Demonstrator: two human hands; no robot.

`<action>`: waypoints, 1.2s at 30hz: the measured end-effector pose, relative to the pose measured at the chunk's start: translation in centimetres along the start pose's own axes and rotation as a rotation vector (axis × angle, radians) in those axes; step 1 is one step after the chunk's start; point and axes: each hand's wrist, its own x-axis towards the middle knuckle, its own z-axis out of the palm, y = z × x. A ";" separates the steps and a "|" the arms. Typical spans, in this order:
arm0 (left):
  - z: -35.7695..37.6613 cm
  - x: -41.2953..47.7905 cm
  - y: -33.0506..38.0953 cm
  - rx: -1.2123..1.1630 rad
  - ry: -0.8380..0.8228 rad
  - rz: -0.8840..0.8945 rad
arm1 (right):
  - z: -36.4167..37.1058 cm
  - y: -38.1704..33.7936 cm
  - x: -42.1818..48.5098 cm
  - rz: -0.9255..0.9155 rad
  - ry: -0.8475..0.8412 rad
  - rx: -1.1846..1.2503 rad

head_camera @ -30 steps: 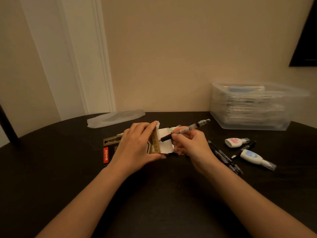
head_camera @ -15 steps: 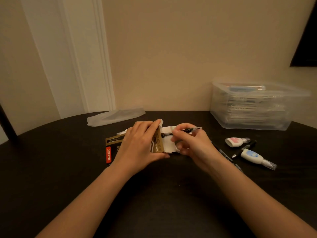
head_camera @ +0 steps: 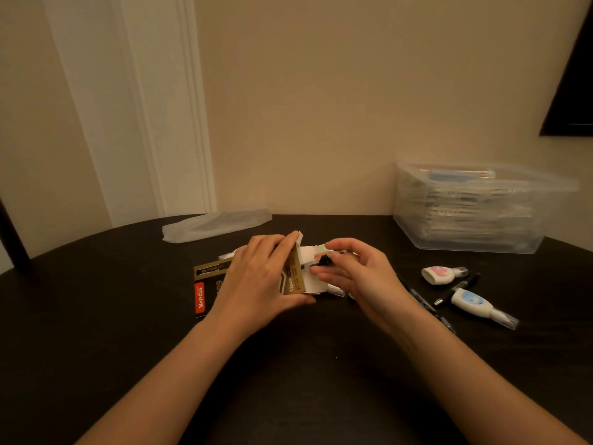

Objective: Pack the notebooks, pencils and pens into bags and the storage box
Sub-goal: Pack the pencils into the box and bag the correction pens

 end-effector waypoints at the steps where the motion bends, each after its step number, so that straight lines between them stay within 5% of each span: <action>1: 0.0 0.0 0.0 -0.001 0.004 -0.005 | 0.0 0.1 0.0 -0.018 -0.006 -0.011; 15: 0.9 0.0 0.2 0.034 0.164 0.058 | 0.6 2.0 -0.2 -0.265 -0.041 -0.408; 20: 0.9 -0.1 0.1 0.019 0.139 0.038 | -0.6 1.2 0.0 -0.263 -0.181 -0.568; 24: 0.6 0.1 0.4 0.013 0.076 0.013 | -3.6 -0.3 1.2 -0.276 0.021 -0.715; 28: 0.6 0.2 1.2 0.034 0.063 0.043 | -7.3 -0.2 2.2 -0.070 0.183 -1.366; 31: 1.1 0.2 1.7 0.128 0.089 0.095 | -7.9 0.2 2.3 0.131 0.176 -1.505; 36: 1.1 0.2 1.3 0.148 0.124 0.131 | -6.7 1.1 2.5 0.181 0.221 -1.689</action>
